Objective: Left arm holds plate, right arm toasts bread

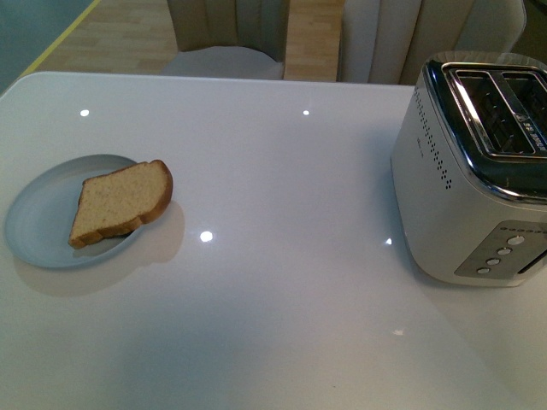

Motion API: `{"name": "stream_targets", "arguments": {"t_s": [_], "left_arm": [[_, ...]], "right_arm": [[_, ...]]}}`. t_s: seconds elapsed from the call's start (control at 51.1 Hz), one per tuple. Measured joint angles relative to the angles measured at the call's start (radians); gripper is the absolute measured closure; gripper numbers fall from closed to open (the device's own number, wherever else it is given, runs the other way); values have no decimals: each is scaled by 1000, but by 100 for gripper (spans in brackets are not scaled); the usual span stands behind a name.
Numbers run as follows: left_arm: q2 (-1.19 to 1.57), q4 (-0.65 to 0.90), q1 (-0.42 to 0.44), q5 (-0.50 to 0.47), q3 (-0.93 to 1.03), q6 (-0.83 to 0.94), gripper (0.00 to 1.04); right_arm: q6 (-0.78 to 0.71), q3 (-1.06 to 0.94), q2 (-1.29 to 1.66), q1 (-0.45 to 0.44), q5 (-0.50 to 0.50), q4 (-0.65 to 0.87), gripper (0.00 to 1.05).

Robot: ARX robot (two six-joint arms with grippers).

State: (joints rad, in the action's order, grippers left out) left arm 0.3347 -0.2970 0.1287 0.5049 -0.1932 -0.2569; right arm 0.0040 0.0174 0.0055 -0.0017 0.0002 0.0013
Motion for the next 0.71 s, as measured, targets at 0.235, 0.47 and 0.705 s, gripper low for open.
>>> {"name": "stream_targets", "arguments": {"t_s": [0.235,0.47,0.705], "left_arm": [[601,315,133,121,-235,46,7],[1132,373,208,85,-484,158,7],[1506,350,240,6,-743,275,7]], "right_arm": [[0,0,0,0,0,0,9],[0,0,0,0,0,0,9],[0,0,0,0,0,0,9]]}}
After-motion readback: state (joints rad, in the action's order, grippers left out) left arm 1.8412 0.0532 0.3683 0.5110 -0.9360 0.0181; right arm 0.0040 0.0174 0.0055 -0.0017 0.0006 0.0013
